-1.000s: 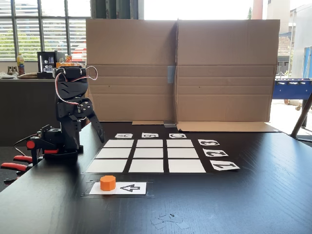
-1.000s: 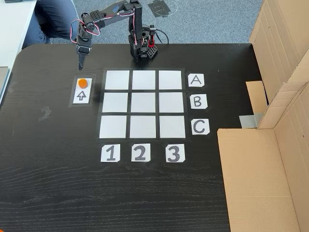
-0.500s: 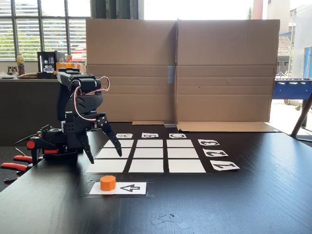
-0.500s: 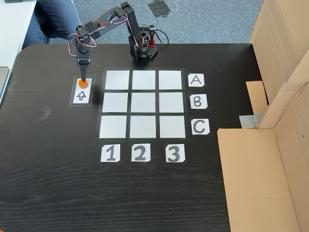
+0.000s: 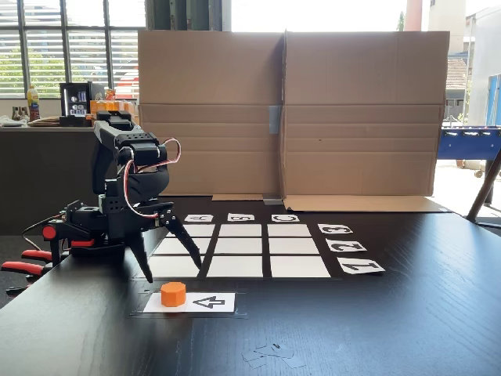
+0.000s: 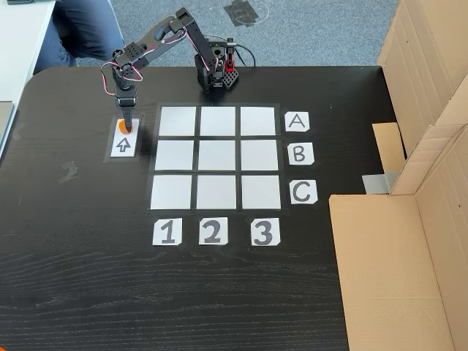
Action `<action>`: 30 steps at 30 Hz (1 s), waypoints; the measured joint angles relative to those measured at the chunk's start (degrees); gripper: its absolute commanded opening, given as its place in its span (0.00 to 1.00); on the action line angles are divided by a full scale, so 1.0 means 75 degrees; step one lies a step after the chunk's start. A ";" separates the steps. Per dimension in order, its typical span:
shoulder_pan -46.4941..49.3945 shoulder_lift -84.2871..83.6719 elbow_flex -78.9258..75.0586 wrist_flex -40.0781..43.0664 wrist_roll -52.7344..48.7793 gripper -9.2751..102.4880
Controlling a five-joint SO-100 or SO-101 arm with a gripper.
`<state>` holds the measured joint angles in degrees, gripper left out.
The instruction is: Pick up the round, orange token and place it in the grid on square A1.
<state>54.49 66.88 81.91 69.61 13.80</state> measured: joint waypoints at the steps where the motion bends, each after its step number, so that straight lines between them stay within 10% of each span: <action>1: 0.0000 -0.0070 -0.0070 0.0000 0.0000 0.40; 30: 0.0000 -0.0914 -0.0527 -0.0352 0.0000 0.34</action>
<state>54.49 60.03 77.96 66.97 13.80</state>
